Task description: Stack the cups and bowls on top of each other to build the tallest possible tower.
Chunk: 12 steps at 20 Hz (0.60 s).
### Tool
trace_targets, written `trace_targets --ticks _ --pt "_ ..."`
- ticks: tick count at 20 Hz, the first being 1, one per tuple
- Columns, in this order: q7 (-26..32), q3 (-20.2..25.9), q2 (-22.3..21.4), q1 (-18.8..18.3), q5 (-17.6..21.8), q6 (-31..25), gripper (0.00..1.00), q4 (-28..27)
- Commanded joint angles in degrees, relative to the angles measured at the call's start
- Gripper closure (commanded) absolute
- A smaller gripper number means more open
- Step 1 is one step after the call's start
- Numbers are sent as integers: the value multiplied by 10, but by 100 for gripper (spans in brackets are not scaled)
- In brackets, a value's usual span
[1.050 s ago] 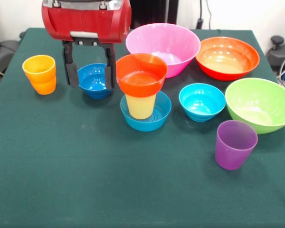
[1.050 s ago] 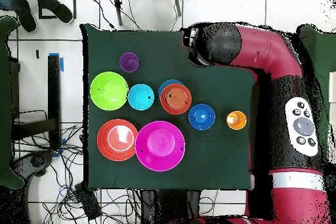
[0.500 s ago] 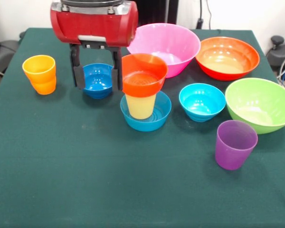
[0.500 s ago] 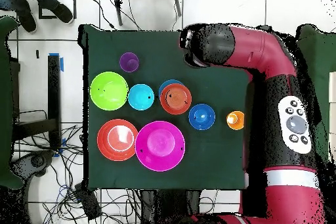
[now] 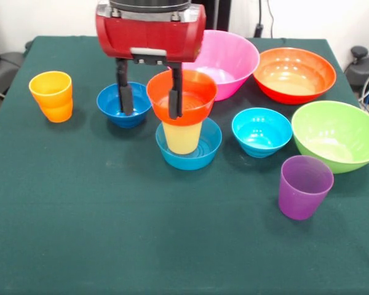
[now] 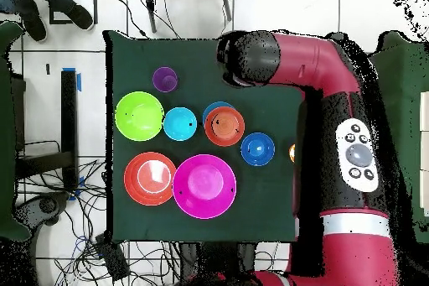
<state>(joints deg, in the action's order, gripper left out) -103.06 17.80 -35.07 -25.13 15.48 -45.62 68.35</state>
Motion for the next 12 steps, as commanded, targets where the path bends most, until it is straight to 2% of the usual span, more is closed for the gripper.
trace_targets --ticks 1,12 --pt "-64 -19 30 35 8 -15 0 8" --pt "-81 -36 30 56 -8 -16 0 7"
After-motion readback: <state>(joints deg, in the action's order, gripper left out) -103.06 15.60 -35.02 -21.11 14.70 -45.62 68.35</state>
